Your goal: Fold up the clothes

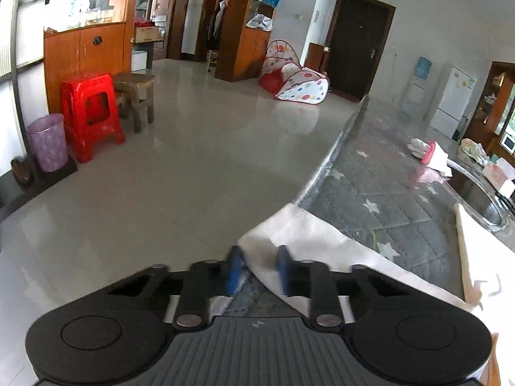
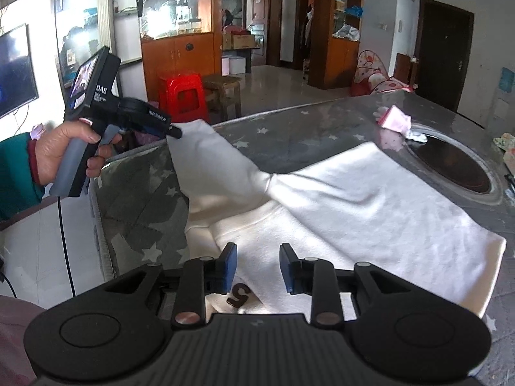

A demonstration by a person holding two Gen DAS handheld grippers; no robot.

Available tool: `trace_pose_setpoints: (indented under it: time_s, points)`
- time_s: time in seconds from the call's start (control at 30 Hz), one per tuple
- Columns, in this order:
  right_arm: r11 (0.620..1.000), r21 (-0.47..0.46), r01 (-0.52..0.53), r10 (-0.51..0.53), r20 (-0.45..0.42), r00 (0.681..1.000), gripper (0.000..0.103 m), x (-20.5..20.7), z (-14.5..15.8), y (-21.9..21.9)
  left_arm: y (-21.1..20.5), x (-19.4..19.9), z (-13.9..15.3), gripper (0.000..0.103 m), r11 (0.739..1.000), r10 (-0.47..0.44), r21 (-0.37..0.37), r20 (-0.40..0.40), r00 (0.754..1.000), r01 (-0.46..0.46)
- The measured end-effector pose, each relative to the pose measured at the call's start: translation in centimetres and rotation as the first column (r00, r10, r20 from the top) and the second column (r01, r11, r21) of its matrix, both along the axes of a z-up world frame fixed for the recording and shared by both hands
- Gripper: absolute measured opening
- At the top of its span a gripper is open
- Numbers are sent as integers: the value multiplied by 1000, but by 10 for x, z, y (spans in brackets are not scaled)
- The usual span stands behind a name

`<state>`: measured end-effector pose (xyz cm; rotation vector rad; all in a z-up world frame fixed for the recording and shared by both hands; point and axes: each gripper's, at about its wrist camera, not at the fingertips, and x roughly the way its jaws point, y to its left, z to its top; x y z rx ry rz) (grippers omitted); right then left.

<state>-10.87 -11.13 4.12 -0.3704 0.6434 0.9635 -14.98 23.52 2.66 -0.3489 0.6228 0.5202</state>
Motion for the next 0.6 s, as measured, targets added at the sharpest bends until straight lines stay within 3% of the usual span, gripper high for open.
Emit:
trace_pose_setpoints:
  time_s: [0.17,0.33,0.47,0.6]
  points:
    - [999,28,36,-36,13,999,29,-2,8,-13,-3,-1,8,8,1000,-7,-11,30,1000,7]
    - [994,55,94,-96,16,995,29,1,12,-32,-38,-6,44,7,991,-134,-1,130,982,135]
    - [986,72,149,-150,11,989,29,4,13,-49,-75,-6,77,7,963,-266,22,208,941,268]
    - [973,92,210,-212,6,977,29,6,13,-70,-115,-2,101,7,916,-395,42,266,880,398]
